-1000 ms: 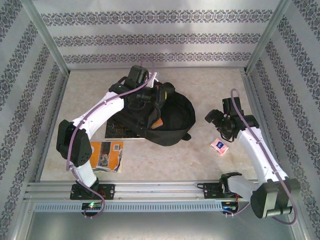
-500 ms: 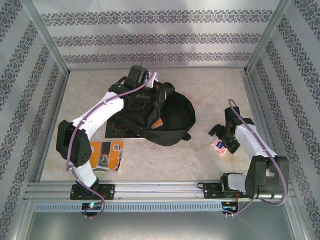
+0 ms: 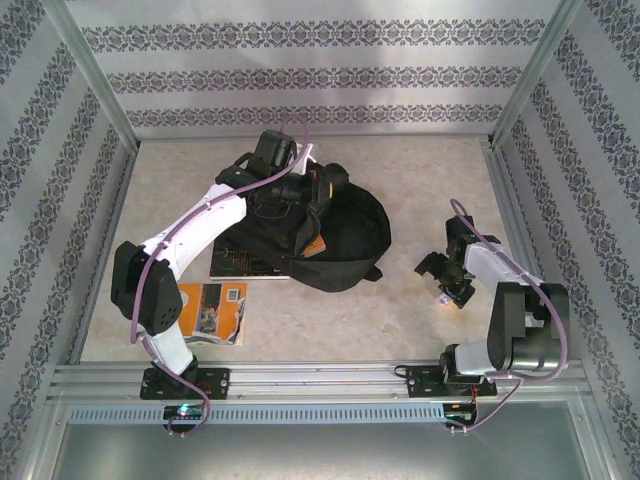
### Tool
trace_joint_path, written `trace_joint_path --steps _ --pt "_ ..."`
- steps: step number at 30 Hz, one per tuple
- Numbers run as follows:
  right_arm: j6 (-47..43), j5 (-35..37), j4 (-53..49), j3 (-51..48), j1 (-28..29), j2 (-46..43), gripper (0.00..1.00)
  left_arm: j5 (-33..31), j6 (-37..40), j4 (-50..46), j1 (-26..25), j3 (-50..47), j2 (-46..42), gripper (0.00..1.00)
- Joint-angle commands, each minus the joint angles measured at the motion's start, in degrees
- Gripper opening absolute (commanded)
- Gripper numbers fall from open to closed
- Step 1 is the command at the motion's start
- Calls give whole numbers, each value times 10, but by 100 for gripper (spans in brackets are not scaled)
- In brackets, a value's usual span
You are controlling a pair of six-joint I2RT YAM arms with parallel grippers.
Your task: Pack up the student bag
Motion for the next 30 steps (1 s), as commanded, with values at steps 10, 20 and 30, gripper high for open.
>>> trace_joint_path --steps 10,20,30 --pt "1 -24 35 -29 -2 -20 70 -4 15 -5 7 8 -15 4" --pt "-5 -32 6 -27 -2 -78 60 -6 16 -4 7 7 -16 4" --pt "-9 -38 -14 -20 -2 -117 56 -7 18 -6 7 8 -18 4"
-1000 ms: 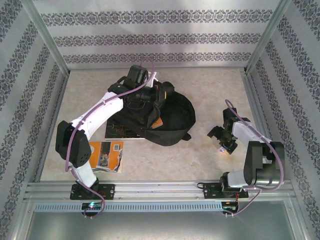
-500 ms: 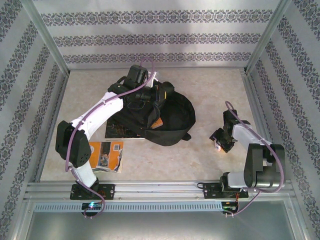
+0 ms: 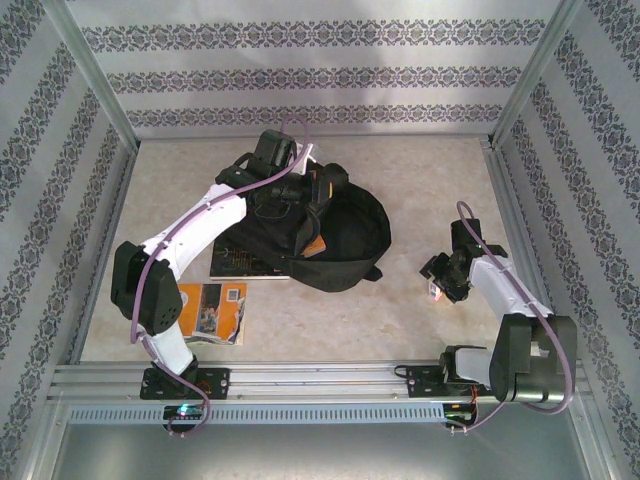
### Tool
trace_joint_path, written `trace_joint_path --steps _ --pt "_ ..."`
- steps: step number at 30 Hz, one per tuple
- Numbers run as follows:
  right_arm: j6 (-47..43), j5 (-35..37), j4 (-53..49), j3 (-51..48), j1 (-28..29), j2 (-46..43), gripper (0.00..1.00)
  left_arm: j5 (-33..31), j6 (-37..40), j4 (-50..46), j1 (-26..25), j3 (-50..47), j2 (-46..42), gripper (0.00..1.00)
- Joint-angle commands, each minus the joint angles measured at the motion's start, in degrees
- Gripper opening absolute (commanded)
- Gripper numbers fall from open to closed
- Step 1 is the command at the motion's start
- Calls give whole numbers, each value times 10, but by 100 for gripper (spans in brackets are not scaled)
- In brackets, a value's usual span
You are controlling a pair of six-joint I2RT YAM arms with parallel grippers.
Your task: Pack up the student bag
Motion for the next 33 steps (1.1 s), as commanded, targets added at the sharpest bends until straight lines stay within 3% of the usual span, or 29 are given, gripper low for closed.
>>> trace_joint_path --steps 1,9,14,21,25,28,33 --pt "-4 -4 -14 3 1 -18 51 -7 15 -6 7 7 -18 4" --pt "-4 -27 -31 21 9 -44 19 -7 18 -9 7 11 -19 4" --pt "2 -60 -29 78 66 -113 12 8 26 -35 7 48 -26 0" --pt "24 -79 44 186 178 -122 10 -17 53 -118 7 138 -34 0" --pt "22 -58 50 266 248 -38 11 -28 66 -150 8 177 -32 0" --pt "35 -27 53 315 287 27 20 -36 77 -174 8 209 -22 0" --pt "56 23 52 389 320 143 22 -39 80 -194 9 252 -5 0"
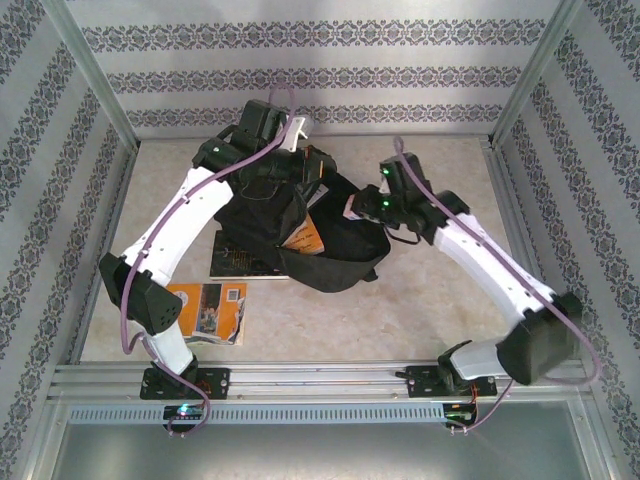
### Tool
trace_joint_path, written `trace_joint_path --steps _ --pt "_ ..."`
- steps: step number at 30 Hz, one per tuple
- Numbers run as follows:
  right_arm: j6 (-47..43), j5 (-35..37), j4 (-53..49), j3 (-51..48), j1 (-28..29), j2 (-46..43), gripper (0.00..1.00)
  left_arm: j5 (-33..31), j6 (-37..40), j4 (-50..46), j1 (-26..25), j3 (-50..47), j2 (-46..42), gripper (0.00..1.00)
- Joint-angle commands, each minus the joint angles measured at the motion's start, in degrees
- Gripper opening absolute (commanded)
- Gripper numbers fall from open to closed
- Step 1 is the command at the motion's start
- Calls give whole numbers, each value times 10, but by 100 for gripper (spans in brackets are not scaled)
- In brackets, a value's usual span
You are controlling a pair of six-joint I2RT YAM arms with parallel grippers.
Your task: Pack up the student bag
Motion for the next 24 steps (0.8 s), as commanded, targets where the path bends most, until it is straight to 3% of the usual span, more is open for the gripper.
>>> trace_joint_path --steps 1,7,11,18,24 --pt "32 37 10 42 7 63 22 14 16 9 5 59 -1 0" --pt "44 43 60 104 6 183 27 14 22 -26 8 119 28 0" --pt "37 34 77 134 8 217 57 11 28 -50 9 155 50 0" --pt "-1 79 99 53 11 112 78 12 27 -69 10 198 88 0" --pt "-31 91 113 -44 17 -3 79 40 7 -72 10 232 133 0"
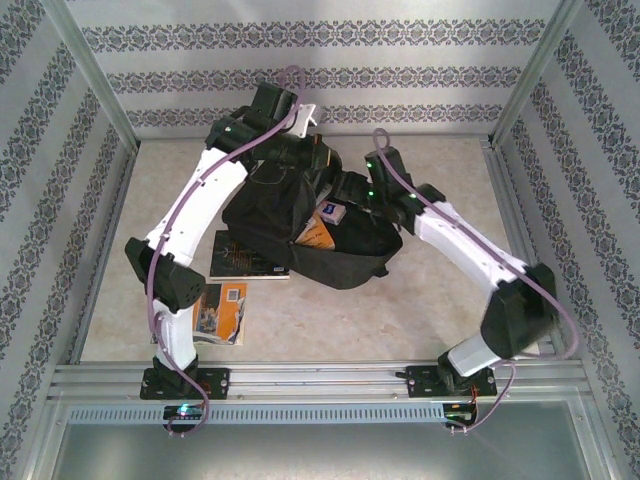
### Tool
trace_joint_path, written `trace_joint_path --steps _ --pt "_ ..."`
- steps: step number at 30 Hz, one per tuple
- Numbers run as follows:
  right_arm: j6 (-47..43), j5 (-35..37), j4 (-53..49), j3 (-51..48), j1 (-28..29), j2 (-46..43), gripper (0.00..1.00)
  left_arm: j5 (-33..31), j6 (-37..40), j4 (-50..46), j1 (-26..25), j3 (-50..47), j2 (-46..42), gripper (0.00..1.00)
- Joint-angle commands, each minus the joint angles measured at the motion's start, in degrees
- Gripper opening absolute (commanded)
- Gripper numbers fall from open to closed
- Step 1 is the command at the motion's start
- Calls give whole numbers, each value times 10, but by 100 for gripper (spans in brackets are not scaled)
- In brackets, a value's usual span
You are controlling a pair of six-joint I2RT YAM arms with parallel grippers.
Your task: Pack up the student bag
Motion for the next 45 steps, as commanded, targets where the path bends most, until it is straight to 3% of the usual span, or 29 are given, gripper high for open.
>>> trace_joint_path --steps 1,10,12,13,15,20,26,29,33,35,39,42,45 --pt "-33 20 16 -50 11 -60 78 38 -10 32 6 34 10 0" --pt "-65 46 -2 -148 14 -213 71 67 -21 31 -28 2 66 5" --pt "-65 56 -9 -154 12 -228 71 77 -27 43 -40 -11 71 17" --pt "-65 56 -11 -154 12 -234 71 78 -30 47 -43 -16 70 30" --pt "-71 51 -14 -153 13 -243 71 72 -34 56 -46 -27 50 46" --pt "-91 41 -4 -149 27 -264 74 19 -35 87 -43 -116 -80 82" --pt "-129 16 22 -138 63 -259 74 -57 -65 122 -7 -336 -275 99" --pt "-176 -20 11 -100 111 -209 71 -92 -119 125 56 -477 -380 100" --pt "-206 -78 -9 -34 173 -88 69 -91 -236 166 171 -691 -545 99" --pt "-220 -107 -16 8 200 -17 67 -136 -292 122 206 -757 -615 99" --pt "-268 -118 -56 109 258 120 65 -229 -403 -42 208 -794 -629 98" --pt "-277 -145 -76 178 280 211 63 -258 -440 -95 208 -830 -647 99" --pt "-278 -162 -100 247 294 294 63 -285 -486 -123 209 -886 -719 100"
